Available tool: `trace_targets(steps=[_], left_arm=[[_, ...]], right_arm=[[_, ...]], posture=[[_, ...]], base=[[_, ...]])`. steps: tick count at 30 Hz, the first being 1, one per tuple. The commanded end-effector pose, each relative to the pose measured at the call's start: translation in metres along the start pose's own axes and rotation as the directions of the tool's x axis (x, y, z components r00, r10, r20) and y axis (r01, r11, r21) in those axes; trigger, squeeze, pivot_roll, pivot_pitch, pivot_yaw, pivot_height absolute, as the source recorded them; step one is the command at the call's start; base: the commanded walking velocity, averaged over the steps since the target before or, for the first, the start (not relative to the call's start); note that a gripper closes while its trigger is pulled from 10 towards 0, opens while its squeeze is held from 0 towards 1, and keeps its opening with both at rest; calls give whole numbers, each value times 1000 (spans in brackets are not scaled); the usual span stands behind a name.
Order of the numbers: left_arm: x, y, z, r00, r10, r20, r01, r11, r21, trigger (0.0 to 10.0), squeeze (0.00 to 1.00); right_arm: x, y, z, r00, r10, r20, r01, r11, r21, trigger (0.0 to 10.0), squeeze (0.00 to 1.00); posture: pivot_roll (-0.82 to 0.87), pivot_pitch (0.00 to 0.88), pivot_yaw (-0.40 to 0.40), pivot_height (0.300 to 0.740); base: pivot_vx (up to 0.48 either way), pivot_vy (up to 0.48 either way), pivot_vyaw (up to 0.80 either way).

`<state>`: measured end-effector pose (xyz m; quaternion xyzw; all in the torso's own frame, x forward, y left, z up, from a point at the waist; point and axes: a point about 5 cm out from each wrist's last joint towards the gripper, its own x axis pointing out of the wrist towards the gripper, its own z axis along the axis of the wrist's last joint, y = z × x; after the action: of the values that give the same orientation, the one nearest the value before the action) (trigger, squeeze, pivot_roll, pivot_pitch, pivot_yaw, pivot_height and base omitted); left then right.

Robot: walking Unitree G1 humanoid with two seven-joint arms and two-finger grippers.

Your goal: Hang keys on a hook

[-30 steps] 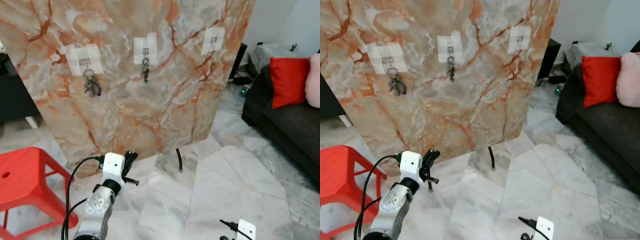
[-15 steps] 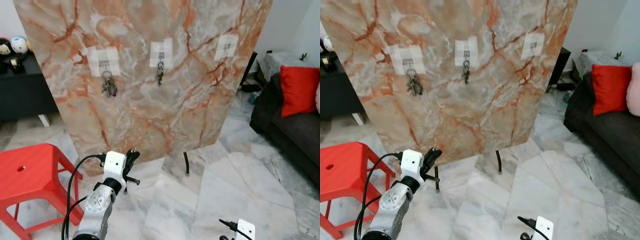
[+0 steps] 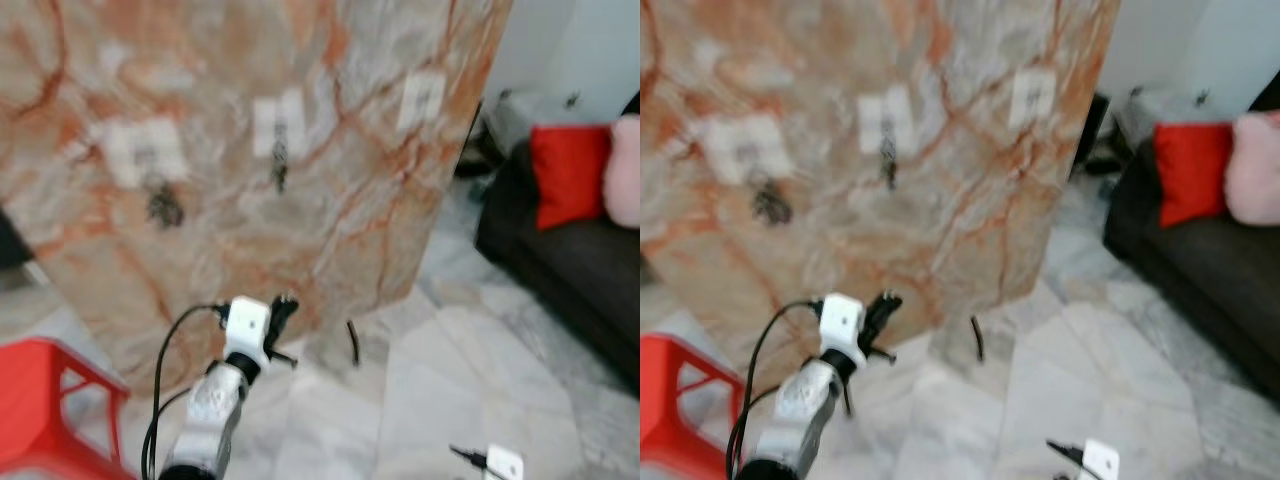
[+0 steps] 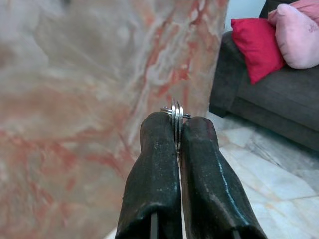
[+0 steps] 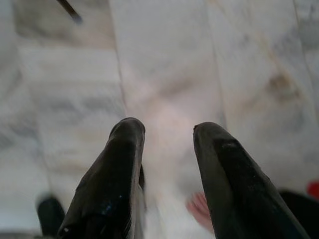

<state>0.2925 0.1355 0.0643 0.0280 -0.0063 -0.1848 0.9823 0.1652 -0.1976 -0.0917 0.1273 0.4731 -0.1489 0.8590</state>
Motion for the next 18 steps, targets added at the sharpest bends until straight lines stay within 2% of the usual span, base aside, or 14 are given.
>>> trace_targets(steps=[1,13,18], left_arm=[[-5,7,-3,1000,24,-14,-24,1000,-1,10000,0],[-4,5,-1,1000,10,-9,-10,1000,1,10000,0],[-4,5,0,1000,3,-6,-3,1000,0,10000,0]], right_arm=[[0,6,-3,1000,15,-8,-15,1000,6,10000,0],[0,6,-3,1000,2,-8,-2,1000,8,10000,0],[0,7,-4,1000,12,-12,-12,1000,12,10000,0]], posture=[[60,0,-99,740],[60,0,-92,740],[61,0,-91,740]], base=[[352,0,0],[352,0,0],[352,0,-744]])
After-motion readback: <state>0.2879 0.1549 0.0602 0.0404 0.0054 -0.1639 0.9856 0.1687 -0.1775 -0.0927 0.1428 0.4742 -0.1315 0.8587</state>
